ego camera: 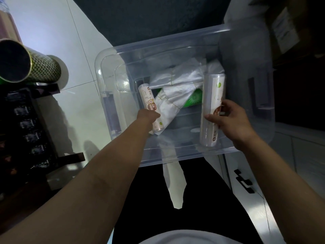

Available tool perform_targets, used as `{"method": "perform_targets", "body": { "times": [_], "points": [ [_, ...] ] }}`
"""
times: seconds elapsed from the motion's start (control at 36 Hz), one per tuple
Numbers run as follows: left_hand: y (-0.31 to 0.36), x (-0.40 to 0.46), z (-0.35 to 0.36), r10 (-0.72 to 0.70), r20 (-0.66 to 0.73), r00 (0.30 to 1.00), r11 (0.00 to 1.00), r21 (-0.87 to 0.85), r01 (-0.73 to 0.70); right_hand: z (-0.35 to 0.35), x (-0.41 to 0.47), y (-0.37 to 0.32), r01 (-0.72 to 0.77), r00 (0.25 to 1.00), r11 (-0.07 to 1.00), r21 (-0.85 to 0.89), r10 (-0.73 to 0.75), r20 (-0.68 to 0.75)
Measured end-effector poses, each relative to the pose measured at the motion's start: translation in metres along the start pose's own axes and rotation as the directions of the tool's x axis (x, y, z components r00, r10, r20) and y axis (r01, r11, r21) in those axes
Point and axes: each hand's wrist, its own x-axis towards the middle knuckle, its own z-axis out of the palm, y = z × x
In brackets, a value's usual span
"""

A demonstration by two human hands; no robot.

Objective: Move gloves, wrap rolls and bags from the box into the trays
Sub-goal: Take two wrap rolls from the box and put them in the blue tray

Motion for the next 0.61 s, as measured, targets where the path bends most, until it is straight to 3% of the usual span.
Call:
{"method": "perform_targets", "body": {
  "times": [0.19, 0.33, 0.47, 0.61],
  "points": [
    [0.009, -0.053, -0.023, 0.02, 0.062, 0.998, 0.99, -0.143, -0.011, -0.005, -0.022, -0.022, 0.037, 0.999, 0.998, -0.048, -0.037, 0.008],
    [0.02, -0.154, -0.05, 0.203, 0.09, 0.975, 0.966, -0.18, -0.185, -0.013, -0.054, -0.053, 0.064, 0.997, 0.997, -0.045, -0.062, 0.053],
    [0.019, -0.234, -0.076, 0.401, 0.106, 0.91, 0.905, -0.199, -0.376, -0.019, -0.077, -0.08, 0.119, 0.991, 0.993, -0.012, -0.118, 0.068],
    [0.012, -0.277, -0.089, 0.503, 0.086, 0.86, 0.861, -0.143, -0.489, -0.022, -0.087, -0.093, 0.162, 0.986, 0.986, 0.042, -0.163, 0.043]
  ]
}}
